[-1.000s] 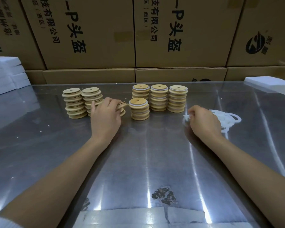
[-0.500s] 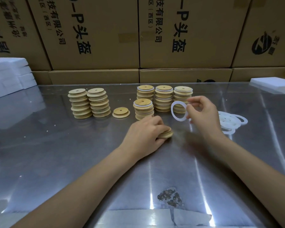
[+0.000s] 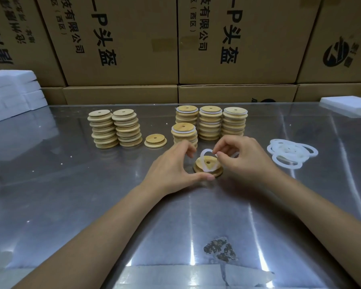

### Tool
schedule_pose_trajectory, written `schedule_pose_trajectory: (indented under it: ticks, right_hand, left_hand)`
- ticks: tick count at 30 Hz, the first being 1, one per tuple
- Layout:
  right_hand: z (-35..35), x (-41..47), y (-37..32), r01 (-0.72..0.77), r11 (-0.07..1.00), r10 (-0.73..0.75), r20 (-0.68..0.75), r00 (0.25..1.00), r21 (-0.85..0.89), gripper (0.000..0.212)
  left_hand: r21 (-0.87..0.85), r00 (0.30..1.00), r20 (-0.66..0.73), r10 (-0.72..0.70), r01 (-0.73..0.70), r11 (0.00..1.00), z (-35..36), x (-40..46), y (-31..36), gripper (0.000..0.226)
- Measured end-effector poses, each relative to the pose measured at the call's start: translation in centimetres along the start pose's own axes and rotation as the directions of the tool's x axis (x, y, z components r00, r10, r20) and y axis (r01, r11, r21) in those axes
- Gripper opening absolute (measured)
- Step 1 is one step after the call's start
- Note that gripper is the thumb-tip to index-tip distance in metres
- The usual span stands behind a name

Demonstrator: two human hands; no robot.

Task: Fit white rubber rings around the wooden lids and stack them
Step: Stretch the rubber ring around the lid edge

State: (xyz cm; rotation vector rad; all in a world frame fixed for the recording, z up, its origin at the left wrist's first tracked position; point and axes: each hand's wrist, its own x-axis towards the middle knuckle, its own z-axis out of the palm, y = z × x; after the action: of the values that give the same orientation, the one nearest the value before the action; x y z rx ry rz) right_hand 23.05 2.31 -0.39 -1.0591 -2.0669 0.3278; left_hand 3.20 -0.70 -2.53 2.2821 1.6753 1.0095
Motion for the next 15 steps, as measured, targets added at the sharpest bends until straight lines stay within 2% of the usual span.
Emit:
schedule_pose_trajectory:
  ticks: [4,8,10,13,15]
  right_hand:
    - [-0.2,0.1,0.5,-0.041,0.996,0.046,0.057,0.997,-0.073,0.015]
    - [0.3,0.3,1.1,-0.067,0.995,0.07,0.043,0.997,-0.076,0.009]
    - [0.5,0.5,1.5,-0.117,0.987,0.127,0.085,0.988,-0.111,0.005]
    - [0.9,0.5,2.0,-0.179,0.971,0.21,0.2,0.957,-0.162,0.026]
    - [1.3,0.4,1.9,-0.176,0.977,0.199,0.236,0.951,-0.117,0.026]
  left_hand:
    - [0.042,0.995,0.09,0.034,-0.038,0.998,0.5,0.1,-0.1,0.079]
    - [0.045,0.991,0.119,0.058,-0.063,0.997,0.6,0.3,-0.3,0.061]
    - [0.025,0.992,0.115,0.056,-0.059,0.998,0.6,0.4,-0.3,0.052]
    - [-0.054,0.994,0.107,0.01,-0.005,0.999,0.6,0.5,-0.3,0.05]
    - [-0.118,0.994,0.104,-0.026,0.038,0.992,0.6,0.5,-0.3,0.047]
